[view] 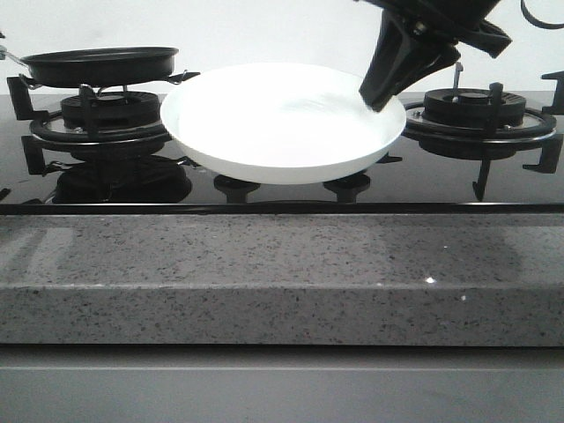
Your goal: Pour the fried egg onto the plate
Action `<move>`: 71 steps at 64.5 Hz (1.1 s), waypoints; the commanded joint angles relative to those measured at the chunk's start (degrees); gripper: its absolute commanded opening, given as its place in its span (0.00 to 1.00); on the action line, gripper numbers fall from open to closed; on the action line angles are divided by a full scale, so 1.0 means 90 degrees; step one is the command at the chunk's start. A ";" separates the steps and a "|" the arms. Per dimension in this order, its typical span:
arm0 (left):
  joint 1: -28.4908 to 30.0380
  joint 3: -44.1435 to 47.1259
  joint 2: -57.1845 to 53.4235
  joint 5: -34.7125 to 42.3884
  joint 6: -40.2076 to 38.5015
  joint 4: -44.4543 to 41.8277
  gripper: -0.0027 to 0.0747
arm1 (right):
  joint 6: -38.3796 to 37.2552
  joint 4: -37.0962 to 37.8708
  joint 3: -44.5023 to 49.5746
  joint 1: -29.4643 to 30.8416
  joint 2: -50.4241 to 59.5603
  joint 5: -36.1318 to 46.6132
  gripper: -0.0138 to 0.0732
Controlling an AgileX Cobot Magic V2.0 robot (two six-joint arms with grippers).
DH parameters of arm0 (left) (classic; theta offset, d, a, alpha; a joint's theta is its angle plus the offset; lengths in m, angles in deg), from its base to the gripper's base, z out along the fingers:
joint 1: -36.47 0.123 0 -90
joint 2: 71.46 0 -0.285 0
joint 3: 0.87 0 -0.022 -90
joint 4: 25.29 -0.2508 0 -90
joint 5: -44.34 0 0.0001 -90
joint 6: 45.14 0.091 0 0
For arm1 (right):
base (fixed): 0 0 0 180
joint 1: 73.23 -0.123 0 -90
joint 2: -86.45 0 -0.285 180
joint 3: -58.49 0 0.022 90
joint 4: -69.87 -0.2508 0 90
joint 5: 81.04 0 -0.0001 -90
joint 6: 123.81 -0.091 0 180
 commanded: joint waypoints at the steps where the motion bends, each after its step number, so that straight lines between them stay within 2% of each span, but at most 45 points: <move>1: 0.0000 -0.0257 -0.0305 -0.0119 0.0045 0.0439 0.51 | 0.0061 -0.0248 -0.0173 0.0015 0.0339 0.0224 0.09; 32: 0.0000 -0.0300 -0.0305 -0.0196 0.0045 0.0386 0.50 | 0.0061 -0.0248 -0.0173 0.0015 0.0339 0.0224 0.09; 39: 0.0000 -0.0300 -0.0305 -0.0249 0.0045 0.0386 0.40 | 0.0061 -0.0248 -0.0173 0.0015 0.0339 0.0224 0.09; 56: 0.0000 -0.0300 -0.0305 -0.0259 0.0045 0.0386 0.01 | 0.0061 -0.0248 -0.0173 0.0015 0.0339 0.0224 0.09; 65: 0.0000 -0.0300 -0.0305 -0.0259 0.0045 0.0417 0.01 | 0.0061 -0.0248 -0.0173 0.0015 0.0339 0.0224 0.09; 71: 0.0053 -0.0300 -0.0305 -0.0474 0.0045 0.0816 0.01 | 0.0061 -0.0248 -0.0173 0.0015 0.0339 0.0224 0.09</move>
